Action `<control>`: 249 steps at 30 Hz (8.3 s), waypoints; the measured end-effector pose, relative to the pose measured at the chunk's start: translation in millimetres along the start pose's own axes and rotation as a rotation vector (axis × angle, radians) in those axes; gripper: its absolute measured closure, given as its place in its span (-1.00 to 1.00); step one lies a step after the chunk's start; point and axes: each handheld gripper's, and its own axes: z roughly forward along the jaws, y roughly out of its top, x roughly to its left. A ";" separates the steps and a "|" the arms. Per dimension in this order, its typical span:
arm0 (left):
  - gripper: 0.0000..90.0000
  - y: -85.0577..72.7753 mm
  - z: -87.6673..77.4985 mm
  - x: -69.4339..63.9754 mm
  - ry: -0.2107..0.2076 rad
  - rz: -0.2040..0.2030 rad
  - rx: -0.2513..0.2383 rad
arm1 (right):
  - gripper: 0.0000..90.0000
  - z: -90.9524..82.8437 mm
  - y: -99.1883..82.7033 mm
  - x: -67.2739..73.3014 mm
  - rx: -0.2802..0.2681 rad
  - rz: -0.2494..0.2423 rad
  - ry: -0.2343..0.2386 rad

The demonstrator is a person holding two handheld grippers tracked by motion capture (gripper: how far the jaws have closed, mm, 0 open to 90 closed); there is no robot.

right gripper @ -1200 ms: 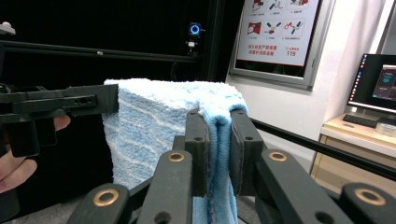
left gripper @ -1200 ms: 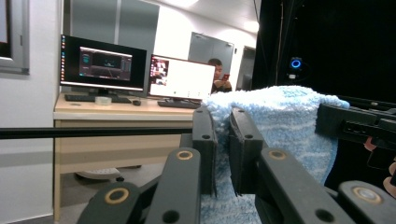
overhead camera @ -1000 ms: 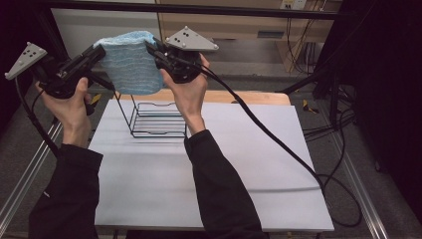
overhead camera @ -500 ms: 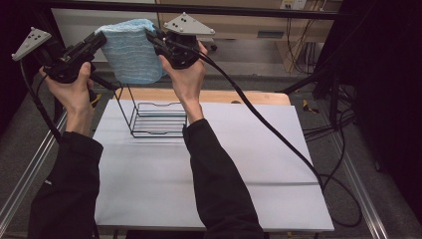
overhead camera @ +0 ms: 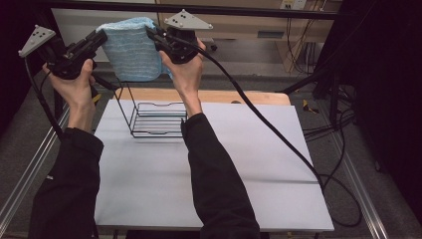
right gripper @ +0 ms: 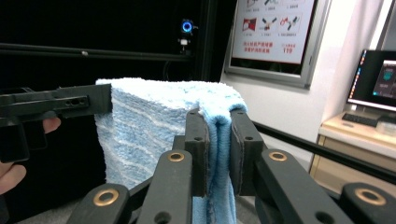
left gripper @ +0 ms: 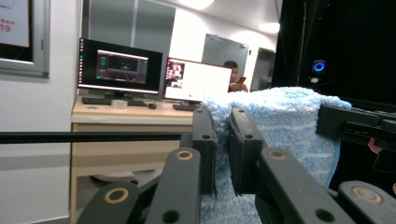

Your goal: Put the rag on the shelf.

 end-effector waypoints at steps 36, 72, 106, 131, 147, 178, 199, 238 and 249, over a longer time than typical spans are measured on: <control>0.82 -34.4 18.0 14.7 -0.004 0.041 0.098 | 0.77 16.4 -37.5 -20.0 0.105 0.007 -0.016; 0.79 -62.2 -23.4 7.5 -0.080 0.086 0.230 | 0.75 -20.4 -66.0 4.9 0.228 0.036 0.099; 0.99 -33.8 -24.8 1.1 -0.108 0.004 0.442 | 0.69 -31.6 -76.1 13.0 0.332 -0.009 0.175; 1.00 -69.2 -15.9 -4.4 -0.114 0.078 0.563 | 0.00 -42.5 -65.7 14.1 0.305 0.020 0.203; 1.00 -81.4 -19.5 0.6 -0.107 0.078 0.545 | 1.00 -30.1 -90.4 18.8 0.472 0.083 0.247; 0.59 -88.2 -27.3 -2.0 -0.087 0.067 0.529 | 0.48 -36.0 -100.4 21.8 0.389 0.019 0.179; -0.14 -82.0 -40.1 -8.2 -0.051 0.103 0.556 | -0.50 -53.3 -79.1 16.3 0.381 0.072 0.138; -0.81 -141.8 -79.9 -38.1 -0.121 0.116 0.619 | -0.99 -178.2 -116.4 -28.3 0.423 0.132 0.020; -0.81 -185.4 -89.9 -55.2 -0.167 0.124 0.643 | -0.99 -229.8 -170.7 -40.9 0.478 0.181 0.019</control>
